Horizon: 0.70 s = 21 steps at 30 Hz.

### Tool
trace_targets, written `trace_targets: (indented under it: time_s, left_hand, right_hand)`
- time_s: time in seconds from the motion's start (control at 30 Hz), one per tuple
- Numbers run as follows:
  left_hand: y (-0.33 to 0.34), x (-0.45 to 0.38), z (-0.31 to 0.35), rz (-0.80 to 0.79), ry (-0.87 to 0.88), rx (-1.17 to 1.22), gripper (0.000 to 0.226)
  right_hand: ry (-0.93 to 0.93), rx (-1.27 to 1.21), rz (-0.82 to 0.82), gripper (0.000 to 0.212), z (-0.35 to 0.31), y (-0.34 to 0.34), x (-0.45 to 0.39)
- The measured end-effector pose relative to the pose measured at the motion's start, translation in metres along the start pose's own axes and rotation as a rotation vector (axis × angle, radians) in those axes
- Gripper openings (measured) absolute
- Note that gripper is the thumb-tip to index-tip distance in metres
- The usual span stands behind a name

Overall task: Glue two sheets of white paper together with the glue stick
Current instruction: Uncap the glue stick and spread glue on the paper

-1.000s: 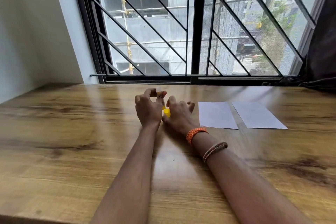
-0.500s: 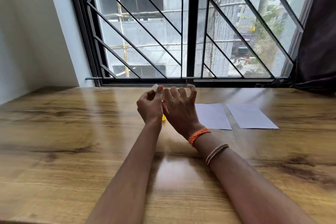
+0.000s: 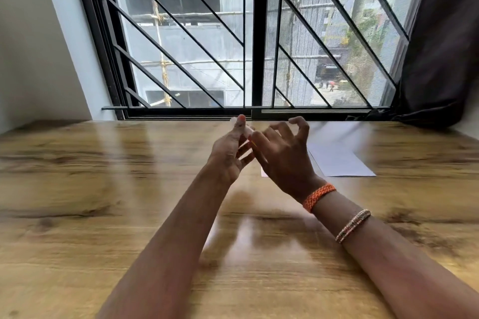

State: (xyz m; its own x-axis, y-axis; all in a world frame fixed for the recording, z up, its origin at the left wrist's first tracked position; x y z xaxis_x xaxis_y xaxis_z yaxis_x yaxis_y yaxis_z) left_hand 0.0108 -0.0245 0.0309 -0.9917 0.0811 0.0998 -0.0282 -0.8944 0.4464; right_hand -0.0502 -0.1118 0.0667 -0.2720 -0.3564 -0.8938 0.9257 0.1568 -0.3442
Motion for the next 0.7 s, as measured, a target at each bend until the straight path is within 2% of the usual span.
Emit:
trace_targets:
  time_s: [0.13, 0.23, 0.3, 0.4, 0.43, 0.7]
  left_hand:
    - [0.005, 0.000, -0.001, -0.069, -0.004, -0.041, 0.025]
    - [0.005, 0.000, 0.002, -0.104, 0.013, -0.075, 0.027]
    - [0.008, 0.001, 0.002, -0.151, 0.036, -0.077, 0.025]
    - [0.012, 0.002, 0.004, -0.195, 0.076, -0.058, 0.022]
    - [0.012, 0.001, 0.004, -0.194, 0.089, -0.052, 0.022]
    - [0.011, 0.000, 0.005, -0.098, 0.168, -0.095, 0.017]
  right_hand:
    - [0.057, -0.102, -0.001, 0.013, 0.005, -0.003, -0.002]
    - [0.170, -0.232, -0.047, 0.018, 0.010, -0.002, -0.003]
    - [0.345, -0.380, -0.059, 0.017, 0.017, 0.002, -0.002]
    - [0.678, -0.774, -0.034, 0.015, 0.024, 0.013, 0.003]
    - [0.724, -0.831, -0.025, 0.015, 0.023, 0.016, 0.005]
    - [0.630, -0.650, 0.011, 0.025, 0.021, 0.022, 0.013]
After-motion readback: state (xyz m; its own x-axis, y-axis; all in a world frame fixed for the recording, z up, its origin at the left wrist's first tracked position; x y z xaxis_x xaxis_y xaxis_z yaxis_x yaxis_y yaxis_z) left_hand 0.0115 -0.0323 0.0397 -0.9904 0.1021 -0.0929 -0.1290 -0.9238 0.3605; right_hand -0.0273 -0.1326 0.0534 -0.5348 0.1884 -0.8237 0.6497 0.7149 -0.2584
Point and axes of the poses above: each hand's wrist, its own x-axis away from the middle knuckle, its own y-axis out of the palm, z = x × y, the point moved 6 cm from there along -x, towards the middle knuckle, and after that the axes turned 2 degrees about z, right-handed, at the moved point
